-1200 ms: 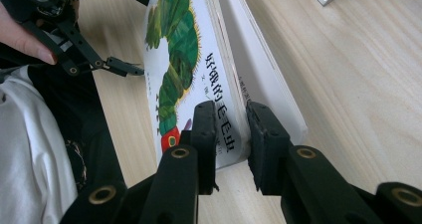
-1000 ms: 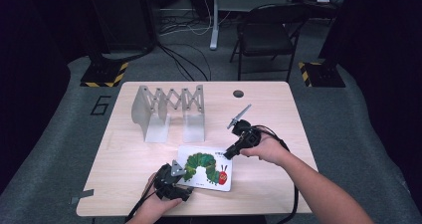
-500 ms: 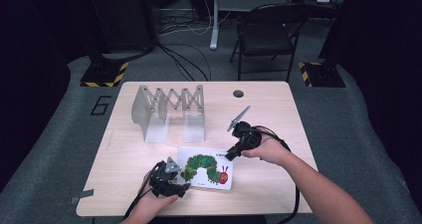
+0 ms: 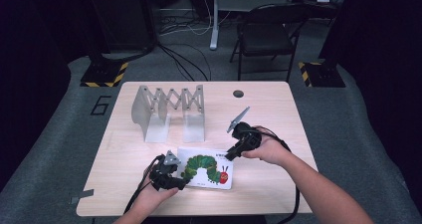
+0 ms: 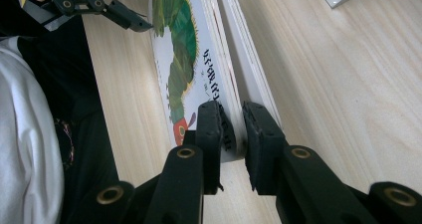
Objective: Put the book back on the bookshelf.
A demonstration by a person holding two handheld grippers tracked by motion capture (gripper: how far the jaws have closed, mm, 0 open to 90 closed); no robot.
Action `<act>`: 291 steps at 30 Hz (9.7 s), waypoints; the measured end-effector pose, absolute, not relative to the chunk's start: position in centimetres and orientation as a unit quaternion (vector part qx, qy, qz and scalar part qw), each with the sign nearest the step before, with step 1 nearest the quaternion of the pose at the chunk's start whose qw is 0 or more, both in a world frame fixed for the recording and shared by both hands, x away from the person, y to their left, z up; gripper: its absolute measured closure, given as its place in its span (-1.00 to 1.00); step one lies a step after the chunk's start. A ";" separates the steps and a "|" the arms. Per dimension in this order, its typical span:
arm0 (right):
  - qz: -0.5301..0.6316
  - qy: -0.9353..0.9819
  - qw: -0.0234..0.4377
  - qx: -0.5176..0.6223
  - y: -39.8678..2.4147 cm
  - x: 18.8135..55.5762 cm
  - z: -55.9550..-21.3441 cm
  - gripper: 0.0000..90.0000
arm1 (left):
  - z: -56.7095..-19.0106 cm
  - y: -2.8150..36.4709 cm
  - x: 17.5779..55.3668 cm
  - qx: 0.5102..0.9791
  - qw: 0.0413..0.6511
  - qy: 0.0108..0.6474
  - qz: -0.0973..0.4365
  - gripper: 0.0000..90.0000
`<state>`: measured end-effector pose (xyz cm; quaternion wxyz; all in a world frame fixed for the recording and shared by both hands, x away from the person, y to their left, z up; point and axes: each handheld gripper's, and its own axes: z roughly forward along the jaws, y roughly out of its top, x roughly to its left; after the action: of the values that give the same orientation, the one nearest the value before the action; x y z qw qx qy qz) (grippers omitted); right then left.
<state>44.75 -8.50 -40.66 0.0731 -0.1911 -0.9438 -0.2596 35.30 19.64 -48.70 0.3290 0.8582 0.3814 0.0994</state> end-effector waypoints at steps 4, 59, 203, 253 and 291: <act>-0.259 -0.946 0.066 -0.184 -8.5 44.7 -40.5 0.74 | -48.3 19.7 35.8 0.858 0.327 0.383 0.098 -0.11; -0.293 -0.937 0.013 -0.187 -8.8 43.8 -39.4 0.44 | -45.9 20.7 34.9 0.876 0.329 0.334 0.115 0.42; -0.287 -0.929 -0.014 -0.233 -9.5 44.1 -41.7 0.19 | -43.5 15.2 36.2 0.898 0.332 0.274 0.086 0.64; -0.283 -0.927 -0.012 -0.246 -10.0 43.9 -42.3 0.18 | -41.2 20.6 36.4 0.874 0.335 0.326 0.131 0.68; -0.296 -0.922 -0.015 -0.249 -9.8 44.1 -42.9 0.17 | -39.9 28.3 36.5 0.835 0.332 0.403 0.172 0.68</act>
<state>44.13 -9.80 -42.90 -0.0150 -0.2494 -0.9219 -0.2961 36.49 28.33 -39.91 0.3319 0.8354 0.4029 0.1722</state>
